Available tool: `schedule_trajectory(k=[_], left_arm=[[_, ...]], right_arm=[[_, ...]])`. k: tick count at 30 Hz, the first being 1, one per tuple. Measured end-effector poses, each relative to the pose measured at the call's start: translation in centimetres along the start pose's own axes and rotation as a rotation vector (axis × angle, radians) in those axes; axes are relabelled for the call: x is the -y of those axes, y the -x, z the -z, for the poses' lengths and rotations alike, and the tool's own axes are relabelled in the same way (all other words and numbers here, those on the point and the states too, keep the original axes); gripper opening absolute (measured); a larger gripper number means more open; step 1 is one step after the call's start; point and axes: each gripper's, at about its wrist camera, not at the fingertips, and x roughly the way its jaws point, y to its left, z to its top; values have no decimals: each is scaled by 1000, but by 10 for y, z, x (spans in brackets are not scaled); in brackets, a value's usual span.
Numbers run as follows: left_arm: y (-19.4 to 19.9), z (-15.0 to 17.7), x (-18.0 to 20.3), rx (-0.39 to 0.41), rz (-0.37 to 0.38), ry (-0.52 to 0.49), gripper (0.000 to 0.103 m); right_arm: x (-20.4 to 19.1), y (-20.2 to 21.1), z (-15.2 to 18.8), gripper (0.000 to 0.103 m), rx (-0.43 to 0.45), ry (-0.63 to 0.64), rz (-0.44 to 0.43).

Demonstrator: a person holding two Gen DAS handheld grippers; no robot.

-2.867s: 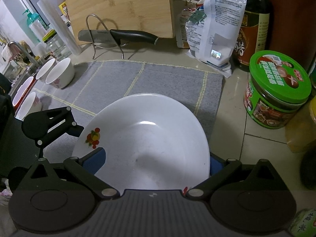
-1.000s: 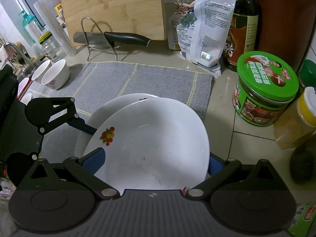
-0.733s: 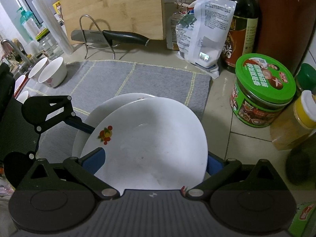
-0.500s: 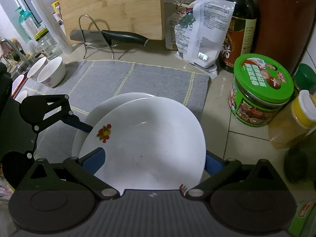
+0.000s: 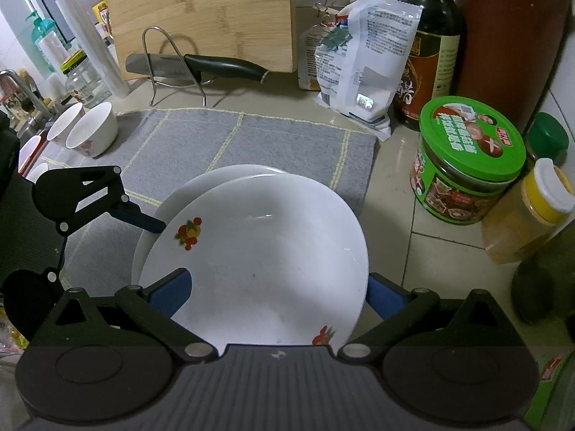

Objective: Organize plates and bowls

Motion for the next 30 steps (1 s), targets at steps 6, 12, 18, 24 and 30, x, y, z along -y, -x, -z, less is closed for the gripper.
schedule_trajectory(k=[6,12,18,24,30], left_arm=[[3,1,4,7,-5,-11,102],[8,4,7,19,-13,-11,102],[17,13,7,44,-20,29,102],[30,26,5,121,-29,85,102],[51,41,8,263,-96,119,102]], right_arm=[[-1,4,0,103,7,10,5],[-4,5,3,103,3,19,15],[-9,1,5,103,-6,37,21],[-18,-1,5,103,-2,86,41],[-37,6,8,103,70,176,141]])
